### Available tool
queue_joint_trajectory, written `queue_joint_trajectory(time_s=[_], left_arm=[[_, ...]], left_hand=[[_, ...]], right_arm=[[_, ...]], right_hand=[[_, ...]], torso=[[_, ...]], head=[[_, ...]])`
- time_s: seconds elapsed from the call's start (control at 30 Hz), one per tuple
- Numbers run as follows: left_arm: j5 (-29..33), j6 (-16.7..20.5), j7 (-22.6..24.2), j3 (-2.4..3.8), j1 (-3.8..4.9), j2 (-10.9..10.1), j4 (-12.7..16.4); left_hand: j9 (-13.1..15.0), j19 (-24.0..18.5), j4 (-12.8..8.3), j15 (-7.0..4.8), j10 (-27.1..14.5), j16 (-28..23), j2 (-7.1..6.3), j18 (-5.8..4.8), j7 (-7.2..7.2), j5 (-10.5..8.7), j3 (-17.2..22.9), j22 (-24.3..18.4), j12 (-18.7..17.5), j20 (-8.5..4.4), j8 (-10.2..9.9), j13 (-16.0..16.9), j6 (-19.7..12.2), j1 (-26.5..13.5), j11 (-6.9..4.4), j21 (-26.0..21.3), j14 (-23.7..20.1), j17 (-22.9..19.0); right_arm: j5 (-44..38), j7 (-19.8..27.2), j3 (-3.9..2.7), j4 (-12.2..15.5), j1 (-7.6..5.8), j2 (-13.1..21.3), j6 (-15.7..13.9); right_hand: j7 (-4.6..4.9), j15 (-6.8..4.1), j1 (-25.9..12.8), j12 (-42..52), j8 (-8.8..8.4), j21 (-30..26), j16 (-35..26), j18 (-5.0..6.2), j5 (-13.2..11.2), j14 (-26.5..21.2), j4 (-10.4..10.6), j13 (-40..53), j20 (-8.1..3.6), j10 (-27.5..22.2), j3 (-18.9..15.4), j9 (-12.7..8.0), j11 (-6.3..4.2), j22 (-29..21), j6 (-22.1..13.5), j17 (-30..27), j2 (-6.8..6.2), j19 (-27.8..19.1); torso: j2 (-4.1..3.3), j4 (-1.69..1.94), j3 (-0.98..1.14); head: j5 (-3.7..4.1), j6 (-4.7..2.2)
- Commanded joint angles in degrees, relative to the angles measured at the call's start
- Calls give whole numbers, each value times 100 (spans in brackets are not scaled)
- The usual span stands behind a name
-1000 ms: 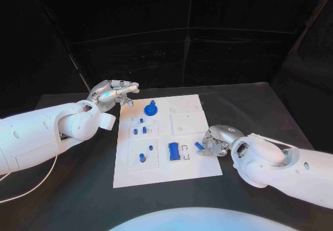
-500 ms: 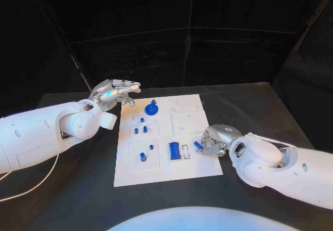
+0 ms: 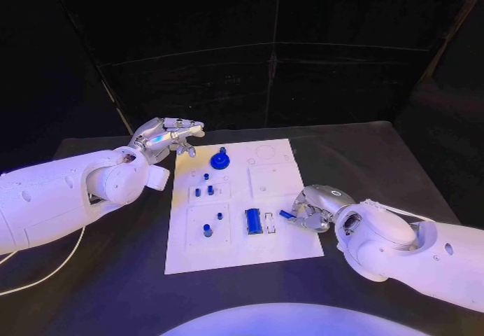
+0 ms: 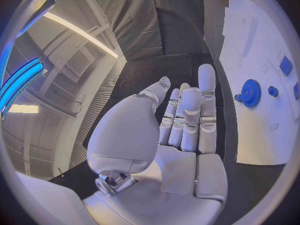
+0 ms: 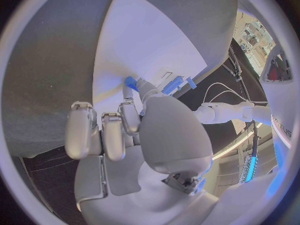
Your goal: Assemble the parts on the task board
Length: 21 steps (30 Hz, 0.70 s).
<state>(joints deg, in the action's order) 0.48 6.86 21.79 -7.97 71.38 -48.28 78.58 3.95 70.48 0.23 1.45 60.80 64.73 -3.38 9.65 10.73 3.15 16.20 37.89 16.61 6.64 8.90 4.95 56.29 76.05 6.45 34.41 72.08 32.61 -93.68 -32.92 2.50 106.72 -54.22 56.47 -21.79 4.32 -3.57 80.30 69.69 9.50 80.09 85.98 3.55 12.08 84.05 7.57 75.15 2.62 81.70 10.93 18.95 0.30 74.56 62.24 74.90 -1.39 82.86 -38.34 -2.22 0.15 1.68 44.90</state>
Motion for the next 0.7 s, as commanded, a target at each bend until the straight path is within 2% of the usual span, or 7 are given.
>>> queue_joint_trajectory(time_s=[0.03, 0.2, 0.3, 0.5, 0.7], left_arm=[[-10, -74, 13, 2, 6, 11, -5], [-10, -76, 13, -4, 6, 15, -11], [-10, -79, 14, -7, 5, 12, -11], [-10, -79, 15, -12, 5, 4, -8], [-10, -83, 14, -15, 5, 1, -4]], left_hand=[[-2, -5, 9, -8, -30, -17, 31, 74, -9, -26, -26, -9, 22, 32, 34, 8, -40, 21, -11, -32, -30, -4], [-2, -5, 9, -8, -30, -17, 31, 74, -9, -26, -26, -9, 22, 32, 34, 8, -40, 21, -11, -32, -30, -4], [-2, -5, 9, -8, -30, -17, 31, 74, -9, -26, -26, -9, 22, 32, 34, 8, -40, 21, -11, -32, -30, -4], [-2, -5, 9, -8, -30, -17, 31, 74, -9, -26, -26, -9, 22, 32, 34, 8, -40, 21, -11, -32, -30, -4], [-2, -5, 9, -8, -30, -17, 31, 74, -9, -26, -26, -9, 22, 32, 34, 8, -40, 21, -11, -32, -30, -4]], right_arm=[[361, -91, 25, 56, 28, 25, -616], [533, 20, 24, 167, 28, 68, -998], [638, 68, 24, 216, 28, 78, -1070], [923, 119, 24, 251, 28, 39, -934], [1095, 110, 24, 224, 28, -44, -754]], right_hand=[[8, -46, 33, 9, 17, 32, 22, -9, -24, 482, -149, 125, -31, 87, 206, -14, -54, 13, 46, 962, 76, 28], [1, -53, -63, 23, 5, 54, 25, -16, 12, 484, -136, 137, -40, 97, 301, -5, -61, 48, 73, 967, -24, 45], [-2, -57, -117, 27, -2, 60, 27, -18, 75, 484, -134, 141, -43, 102, 351, 1, -64, 58, 89, 970, -82, 50], [1, -54, -260, 33, -17, 61, 27, -19, 116, 484, -88, 147, -43, 110, 366, 7, -60, 61, 106, 970, -168, 51], [-1, -54, -326, 41, -23, 69, 35, -22, 94, 487, -66, 153, -43, 117, 359, 12, -61, 74, 120, 982, -201, 57]], torso=[[-1, 3, -2], [-6, 4, -6], [-2, 4, -6], [-7, 12, -10], [-11, 3, -7]], head=[[10, -3], [13, -11], [11, -10], [8, -9], [-8, -7]])
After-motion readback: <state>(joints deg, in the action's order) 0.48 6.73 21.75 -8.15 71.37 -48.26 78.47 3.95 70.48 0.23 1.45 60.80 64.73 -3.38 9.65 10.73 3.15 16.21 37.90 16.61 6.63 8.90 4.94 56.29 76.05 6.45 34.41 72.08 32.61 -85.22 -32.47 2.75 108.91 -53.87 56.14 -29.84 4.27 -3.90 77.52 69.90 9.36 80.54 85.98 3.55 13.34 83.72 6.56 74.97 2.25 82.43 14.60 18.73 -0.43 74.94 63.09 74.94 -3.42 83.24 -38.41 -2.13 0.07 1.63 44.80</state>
